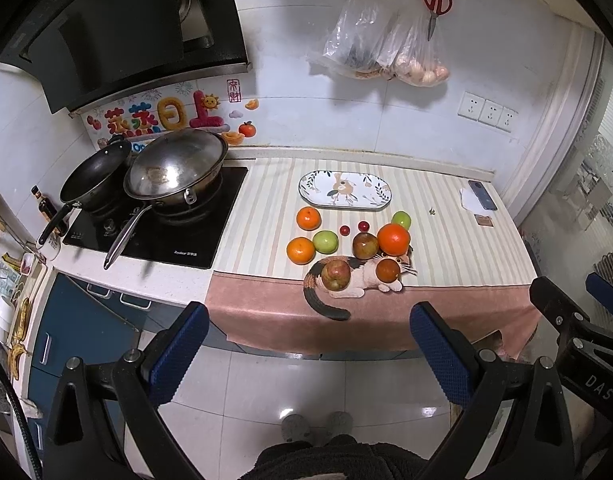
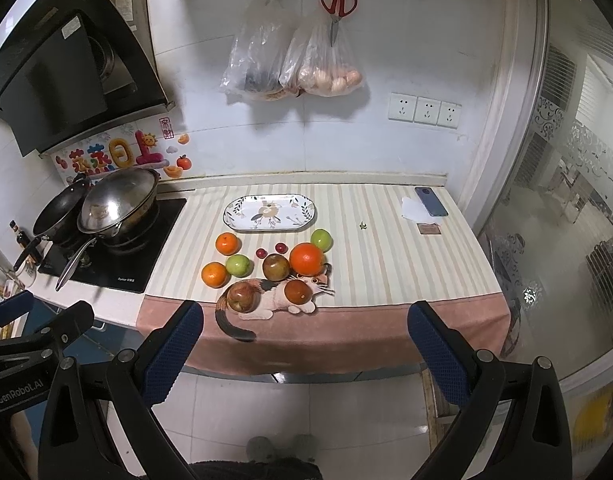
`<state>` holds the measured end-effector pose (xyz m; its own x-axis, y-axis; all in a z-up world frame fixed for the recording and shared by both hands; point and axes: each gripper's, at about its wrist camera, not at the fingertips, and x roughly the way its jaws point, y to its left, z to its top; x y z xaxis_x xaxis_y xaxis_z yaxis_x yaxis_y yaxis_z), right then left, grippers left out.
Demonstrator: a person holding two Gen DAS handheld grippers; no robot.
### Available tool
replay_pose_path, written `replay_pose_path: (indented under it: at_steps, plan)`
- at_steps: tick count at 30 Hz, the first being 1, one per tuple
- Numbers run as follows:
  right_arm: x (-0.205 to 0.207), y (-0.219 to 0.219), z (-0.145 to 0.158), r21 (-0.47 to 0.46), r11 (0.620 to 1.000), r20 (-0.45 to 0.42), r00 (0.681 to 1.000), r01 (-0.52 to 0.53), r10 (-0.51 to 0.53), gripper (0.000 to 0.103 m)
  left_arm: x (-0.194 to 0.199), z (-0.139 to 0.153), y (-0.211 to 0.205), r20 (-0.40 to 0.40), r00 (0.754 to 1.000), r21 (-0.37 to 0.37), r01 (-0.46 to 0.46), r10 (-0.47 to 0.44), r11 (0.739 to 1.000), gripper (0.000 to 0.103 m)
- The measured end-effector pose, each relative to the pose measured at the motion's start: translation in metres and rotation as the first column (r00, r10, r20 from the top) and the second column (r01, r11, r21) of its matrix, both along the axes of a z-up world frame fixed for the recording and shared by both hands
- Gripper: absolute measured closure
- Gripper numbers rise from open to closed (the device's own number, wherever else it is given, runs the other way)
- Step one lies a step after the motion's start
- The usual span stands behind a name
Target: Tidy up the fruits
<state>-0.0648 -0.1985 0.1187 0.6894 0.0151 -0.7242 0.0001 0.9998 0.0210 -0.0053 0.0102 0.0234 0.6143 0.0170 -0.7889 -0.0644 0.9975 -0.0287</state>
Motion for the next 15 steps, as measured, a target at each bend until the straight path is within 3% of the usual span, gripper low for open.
replay_pose_path:
  at_steps: [15]
  plan:
    - [-0.0018,0.0012,0.0008,0.005,1.000,-0.002,1.000,-0.001,0.001,0.000,-0.0055,0.0024,-0.0009,0.007,1.000,0.002,-0.002,0.002,1.000,0.000]
